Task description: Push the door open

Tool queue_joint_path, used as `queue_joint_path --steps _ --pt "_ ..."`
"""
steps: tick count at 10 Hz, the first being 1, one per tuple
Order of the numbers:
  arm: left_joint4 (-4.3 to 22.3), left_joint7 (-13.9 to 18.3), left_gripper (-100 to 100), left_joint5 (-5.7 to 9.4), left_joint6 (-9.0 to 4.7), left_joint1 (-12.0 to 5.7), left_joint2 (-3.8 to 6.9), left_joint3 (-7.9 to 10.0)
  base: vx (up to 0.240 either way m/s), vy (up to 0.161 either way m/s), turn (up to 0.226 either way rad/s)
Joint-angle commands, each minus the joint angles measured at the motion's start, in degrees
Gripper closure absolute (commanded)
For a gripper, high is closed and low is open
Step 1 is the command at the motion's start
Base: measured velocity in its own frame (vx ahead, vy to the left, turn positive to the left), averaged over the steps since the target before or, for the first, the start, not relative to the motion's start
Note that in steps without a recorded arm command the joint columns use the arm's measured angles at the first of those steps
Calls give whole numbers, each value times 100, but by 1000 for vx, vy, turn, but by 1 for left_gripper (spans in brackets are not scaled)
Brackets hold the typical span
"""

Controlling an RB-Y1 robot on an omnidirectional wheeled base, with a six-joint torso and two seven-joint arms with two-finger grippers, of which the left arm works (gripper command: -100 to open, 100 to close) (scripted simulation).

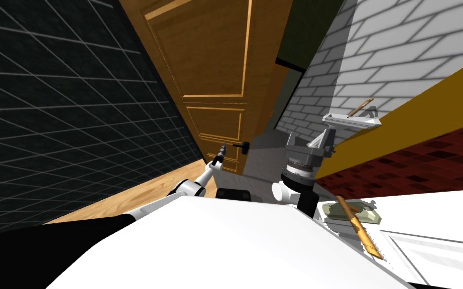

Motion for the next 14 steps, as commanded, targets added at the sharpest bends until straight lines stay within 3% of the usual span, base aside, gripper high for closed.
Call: queue_joint_path --steps 1,5,9,10,14 --pt "-64 -172 -100 200 29 28 -104 -169 -86 -65 149" --pt "-118 -439 -100 565 43 51 -343 -482 -114 -106 108" --pt "-138 -540 -100 704 48 59 -470 -601 -114 -137 32" --pt "-134 -535 -100 688 45 60 -463 -587 -12 -35 -6" --pt "-120 -582 -100 682 16 65 -221 -566 157 103 -1"
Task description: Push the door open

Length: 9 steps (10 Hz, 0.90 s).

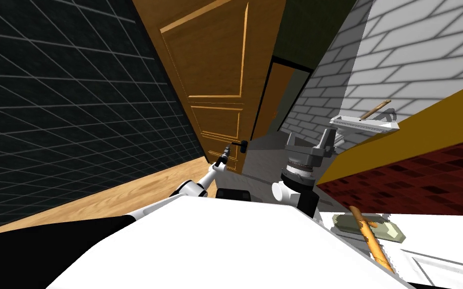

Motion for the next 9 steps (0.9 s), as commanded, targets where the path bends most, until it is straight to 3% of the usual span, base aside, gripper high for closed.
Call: queue_joint_path --steps 1,4,7,8,9 --pt "52 -48 -100 -8 -43 -14 67 28 227 -7 -16" --pt "74 -105 -100 -20 -84 -8 -26 59 171 -121 -14" --pt "92 -151 -100 -30 -117 -3 -334 84 84 -168 -10" --pt "172 -124 -100 -23 -152 -45 -260 87 8 -70 24" --pt "172 -124 100 -23 -152 -45 -260 87 -1 9 -19"
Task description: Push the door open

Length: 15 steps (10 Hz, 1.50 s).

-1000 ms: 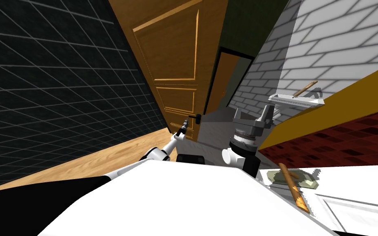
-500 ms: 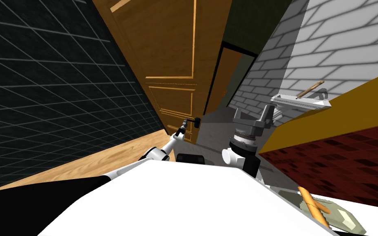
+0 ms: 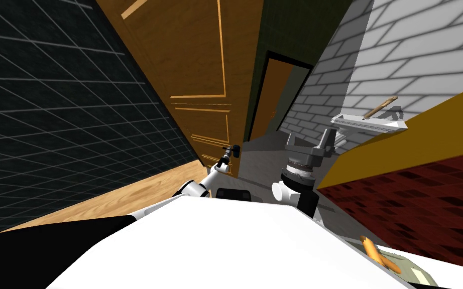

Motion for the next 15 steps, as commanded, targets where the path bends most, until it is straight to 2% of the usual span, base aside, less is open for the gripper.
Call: queue_joint_path --steps 1,5,6,7,8,10,13,15 --pt "-1 2 100 0 1 0 4 -1 -7 27 -21" --pt "-1 2 100 0 1 0 4 -1 -1 7 -5" --pt "12 -44 100 21 17 -7 157 82 111 -51 57" --pt "12 -44 100 21 17 -7 157 82 118 -62 28" --pt "18 -82 100 39 21 -15 243 160 109 -58 43" --pt "22 -112 100 53 24 -22 284 221 116 -75 56" --pt "32 -175 100 83 31 -35 314 351 144 -50 60" --pt "40 -223 100 106 36 -45 281 449 134 -93 85"
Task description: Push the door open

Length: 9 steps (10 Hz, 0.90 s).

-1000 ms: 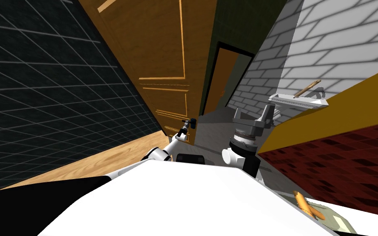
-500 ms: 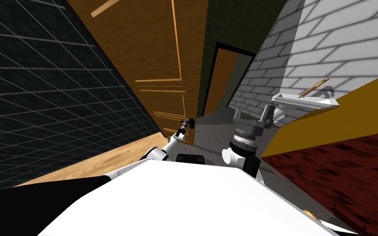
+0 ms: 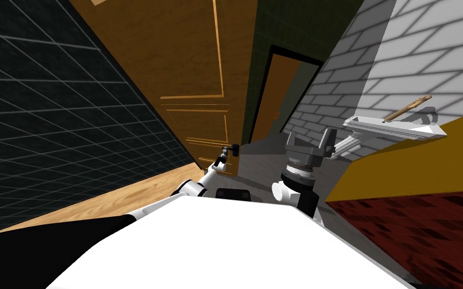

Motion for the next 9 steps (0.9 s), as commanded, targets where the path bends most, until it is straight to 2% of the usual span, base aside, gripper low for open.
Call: queue_joint_path --steps 1,3,5,6,7,9 --pt "-26 -64 100 35 -11 -4 63 167 114 -96 94" --pt "-17 -120 100 62 -5 -16 -54 282 109 -133 103" --pt "-10 -167 100 85 0 -26 -223 379 74 -193 121" --pt "21 -148 100 82 -13 -33 -169 361 3 -71 60" --pt "25 -168 100 108 -29 -43 -20 465 113 -35 26" --pt "34 -185 100 126 -33 -49 69 543 179 -87 55"
